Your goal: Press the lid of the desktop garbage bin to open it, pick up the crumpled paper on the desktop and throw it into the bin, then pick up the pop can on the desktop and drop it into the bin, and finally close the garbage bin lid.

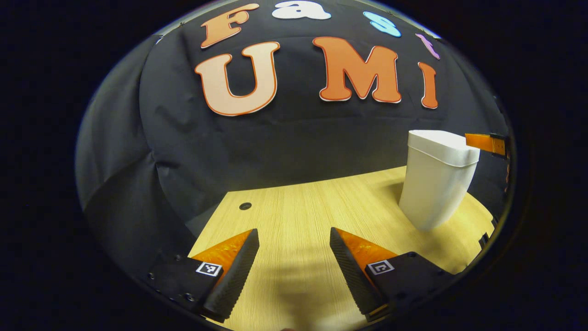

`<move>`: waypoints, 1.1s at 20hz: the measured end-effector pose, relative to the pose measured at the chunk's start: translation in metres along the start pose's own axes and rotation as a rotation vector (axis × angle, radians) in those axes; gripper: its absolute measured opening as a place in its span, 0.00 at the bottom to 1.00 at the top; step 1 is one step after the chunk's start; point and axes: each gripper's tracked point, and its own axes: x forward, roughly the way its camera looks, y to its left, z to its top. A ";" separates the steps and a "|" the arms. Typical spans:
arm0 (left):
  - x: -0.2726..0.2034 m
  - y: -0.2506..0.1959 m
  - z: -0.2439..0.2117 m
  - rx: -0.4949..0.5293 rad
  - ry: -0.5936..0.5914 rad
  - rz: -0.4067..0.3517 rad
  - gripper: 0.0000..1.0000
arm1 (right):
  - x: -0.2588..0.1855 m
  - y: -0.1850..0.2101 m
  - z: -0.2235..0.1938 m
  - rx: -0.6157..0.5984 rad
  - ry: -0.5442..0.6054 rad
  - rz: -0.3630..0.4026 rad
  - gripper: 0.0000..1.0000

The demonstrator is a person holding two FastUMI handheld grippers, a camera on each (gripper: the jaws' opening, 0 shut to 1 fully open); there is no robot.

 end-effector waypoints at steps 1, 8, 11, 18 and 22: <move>-0.003 0.000 0.010 0.004 -0.026 0.001 0.98 | -0.003 0.008 0.003 -0.012 -0.018 0.010 0.77; -0.025 -0.001 0.088 0.001 -0.237 -0.025 0.99 | -0.012 0.060 -0.004 -0.022 -0.023 0.099 0.98; -0.037 0.002 0.116 -0.015 -0.312 -0.028 0.99 | -0.016 0.074 -0.003 -0.023 -0.025 0.121 0.98; -0.058 0.011 0.164 -0.027 -0.459 -0.020 0.99 | -0.021 0.094 -0.009 -0.042 -0.009 0.146 0.98; -0.057 0.020 0.167 -0.033 -0.476 0.005 0.99 | -0.018 0.103 -0.007 -0.032 -0.004 0.151 0.98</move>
